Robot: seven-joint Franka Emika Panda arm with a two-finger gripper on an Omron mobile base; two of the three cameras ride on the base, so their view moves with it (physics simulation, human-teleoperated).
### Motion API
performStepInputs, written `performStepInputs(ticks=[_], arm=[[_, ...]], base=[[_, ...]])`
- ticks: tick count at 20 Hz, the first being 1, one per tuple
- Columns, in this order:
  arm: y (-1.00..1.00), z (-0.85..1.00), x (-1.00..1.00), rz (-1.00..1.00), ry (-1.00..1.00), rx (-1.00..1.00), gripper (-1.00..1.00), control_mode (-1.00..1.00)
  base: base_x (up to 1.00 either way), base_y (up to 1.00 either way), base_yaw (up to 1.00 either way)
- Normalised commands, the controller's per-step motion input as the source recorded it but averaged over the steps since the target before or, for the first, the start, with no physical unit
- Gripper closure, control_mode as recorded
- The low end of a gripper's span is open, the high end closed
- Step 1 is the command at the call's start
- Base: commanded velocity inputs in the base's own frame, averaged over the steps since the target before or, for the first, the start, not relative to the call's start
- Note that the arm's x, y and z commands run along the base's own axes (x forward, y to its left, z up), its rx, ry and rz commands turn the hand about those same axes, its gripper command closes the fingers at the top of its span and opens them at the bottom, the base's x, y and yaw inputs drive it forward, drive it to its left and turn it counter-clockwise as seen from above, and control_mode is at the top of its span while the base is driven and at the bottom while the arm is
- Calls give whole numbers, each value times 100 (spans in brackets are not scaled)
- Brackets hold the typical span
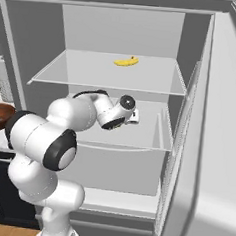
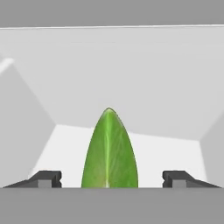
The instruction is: Grab a lemon wedge from the fridge and one ice cube from the ice bowl, and put them in the glass of lemonade.
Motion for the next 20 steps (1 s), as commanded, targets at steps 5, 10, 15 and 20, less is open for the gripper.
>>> performStepInputs(ticks=[5,10,15,20], arm=[[1,0,0,0,0,0,100,-100],[0,0,0,0,0,0,100,-100],[0,4,-43,0,-1,0,100,-100],[0,48,-100,0,-1,-2,100,-100]], base=[[0,0,0],[0,0,0],[0,0,0],[0,0,0]])
